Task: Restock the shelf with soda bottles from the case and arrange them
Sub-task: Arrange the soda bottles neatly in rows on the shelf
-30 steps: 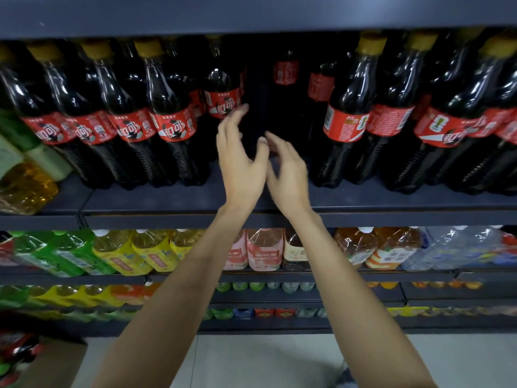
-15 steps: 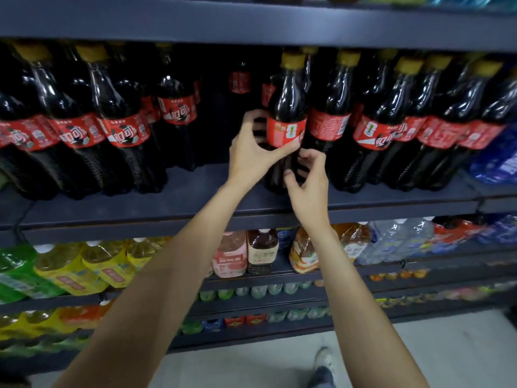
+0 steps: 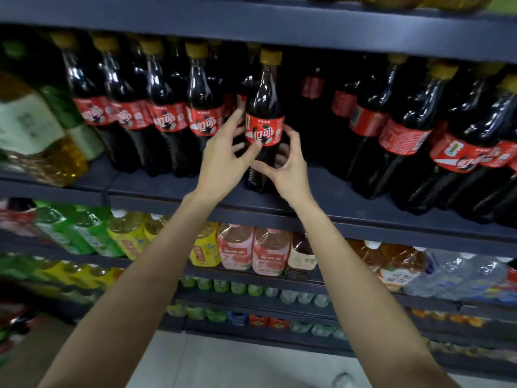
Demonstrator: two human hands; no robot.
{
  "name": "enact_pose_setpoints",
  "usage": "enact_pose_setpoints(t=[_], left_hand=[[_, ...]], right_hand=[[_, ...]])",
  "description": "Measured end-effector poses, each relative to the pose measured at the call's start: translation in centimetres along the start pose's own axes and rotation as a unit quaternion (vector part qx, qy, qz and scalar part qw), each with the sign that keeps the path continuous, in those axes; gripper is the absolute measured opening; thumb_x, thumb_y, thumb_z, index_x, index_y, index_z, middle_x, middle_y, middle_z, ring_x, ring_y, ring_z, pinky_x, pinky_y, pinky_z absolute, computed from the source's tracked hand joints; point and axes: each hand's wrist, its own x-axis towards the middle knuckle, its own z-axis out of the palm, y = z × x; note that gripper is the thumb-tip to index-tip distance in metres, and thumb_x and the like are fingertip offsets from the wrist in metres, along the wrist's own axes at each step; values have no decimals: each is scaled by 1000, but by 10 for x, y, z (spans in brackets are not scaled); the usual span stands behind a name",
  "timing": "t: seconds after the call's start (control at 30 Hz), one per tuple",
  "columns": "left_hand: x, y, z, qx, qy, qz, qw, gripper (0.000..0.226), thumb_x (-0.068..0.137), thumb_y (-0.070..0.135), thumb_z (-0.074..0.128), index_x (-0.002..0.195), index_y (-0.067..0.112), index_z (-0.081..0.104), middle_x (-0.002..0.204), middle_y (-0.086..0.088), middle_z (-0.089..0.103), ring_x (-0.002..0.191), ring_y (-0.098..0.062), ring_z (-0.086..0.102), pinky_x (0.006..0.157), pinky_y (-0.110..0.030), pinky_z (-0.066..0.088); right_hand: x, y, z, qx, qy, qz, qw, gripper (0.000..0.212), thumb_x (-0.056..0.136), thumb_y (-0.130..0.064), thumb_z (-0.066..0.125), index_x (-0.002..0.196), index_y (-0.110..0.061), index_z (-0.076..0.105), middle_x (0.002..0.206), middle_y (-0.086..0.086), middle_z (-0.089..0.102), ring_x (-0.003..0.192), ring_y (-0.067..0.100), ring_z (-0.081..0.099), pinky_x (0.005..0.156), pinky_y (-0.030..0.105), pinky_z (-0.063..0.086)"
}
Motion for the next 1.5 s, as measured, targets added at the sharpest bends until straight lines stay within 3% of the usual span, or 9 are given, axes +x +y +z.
enact_pose_setpoints(t=[0.17, 0.37, 0.5, 0.63, 0.8, 1.07, 1.3, 1.4, 1.5], left_hand=[[0, -9, -4, 168, 77, 45, 982, 84, 82, 18, 74, 149, 11, 24, 143, -6, 44, 117, -7, 51, 92, -33, 53], [1, -7, 5, 290, 154, 99, 939, 75, 78, 21, 76, 141, 7, 39, 123, -10, 50, 102, -19, 57, 69, -23, 47], [0, -20, 2, 295, 188, 110, 930, 70, 78, 31, 73, 138, 9, 43, 122, -12, 51, 112, -22, 48, 81, -29, 49], [1, -29, 4, 297, 217, 146, 918, 66, 80, 35, 72, 134, 7, 48, 121, -15, 52, 111, -21, 44, 92, -36, 44], [-1, -51, 20, 359, 236, 197, 881, 74, 79, 42, 72, 139, 15, 39, 132, -14, 49, 122, -23, 38, 100, -38, 33], [-1, -61, 37, 309, 287, 294, 857, 47, 84, 20, 67, 127, 14, 51, 129, -12, 51, 120, -27, 44, 105, -30, 31], [16, -19, 74, 164, 202, 306, 916, 26, 83, 3, 59, 108, 5, 65, 110, -10, 62, 104, -23, 55, 95, -26, 42], [34, -1, 95, 126, 142, 261, 946, 38, 84, 8, 53, 122, 3, 56, 121, -13, 54, 112, -24, 53, 97, -25, 42], [46, 10, 118, 100, 102, 177, 974, 61, 84, 8, 57, 141, 7, 37, 143, -14, 37, 129, -26, 42, 104, -27, 37]], right_hand=[[12, 8, 31, -42, 23, -17, 999, 78, 73, -22, 80, 139, -19, 39, 129, 5, 46, 117, 17, 46, 99, 38, 44], [21, 11, 30, -75, 34, -30, 996, 79, 75, -21, 78, 142, -18, 36, 125, 1, 46, 102, 13, 51, 81, 19, 47], [21, 9, 32, -107, 29, -39, 993, 80, 76, -26, 78, 142, -19, 33, 123, 0, 47, 95, 11, 53, 77, 23, 50], [22, 17, 12, -90, -6, -78, 993, 71, 78, -24, 76, 138, -17, 39, 130, 3, 48, 114, 13, 51, 94, 28, 47], [42, 50, -23, -193, 164, -151, 956, 35, 84, -6, 57, 119, -8, 57, 117, 11, 56, 103, 20, 58, 91, 36, 49], [124, 65, -31, -510, 42, 51, 858, 63, 98, -23, 45, 149, -39, 11, 152, 30, 3, 133, 43, 29, 96, 46, 41], [136, 62, -39, -423, 13, 23, 906, 53, 96, -17, 46, 146, -22, 29, 149, 29, 16, 122, 43, 42, 96, 39, 41], [108, 58, -47, -342, -47, -23, 938, 49, 98, -9, 42, 144, -3, 28, 144, 27, 32, 130, 40, 37, 105, 37, 33], [90, 55, -64, -322, -148, -58, 933, 51, 98, -12, 44, 146, -8, 26, 151, 21, 22, 141, 31, 21, 107, 19, 15]])
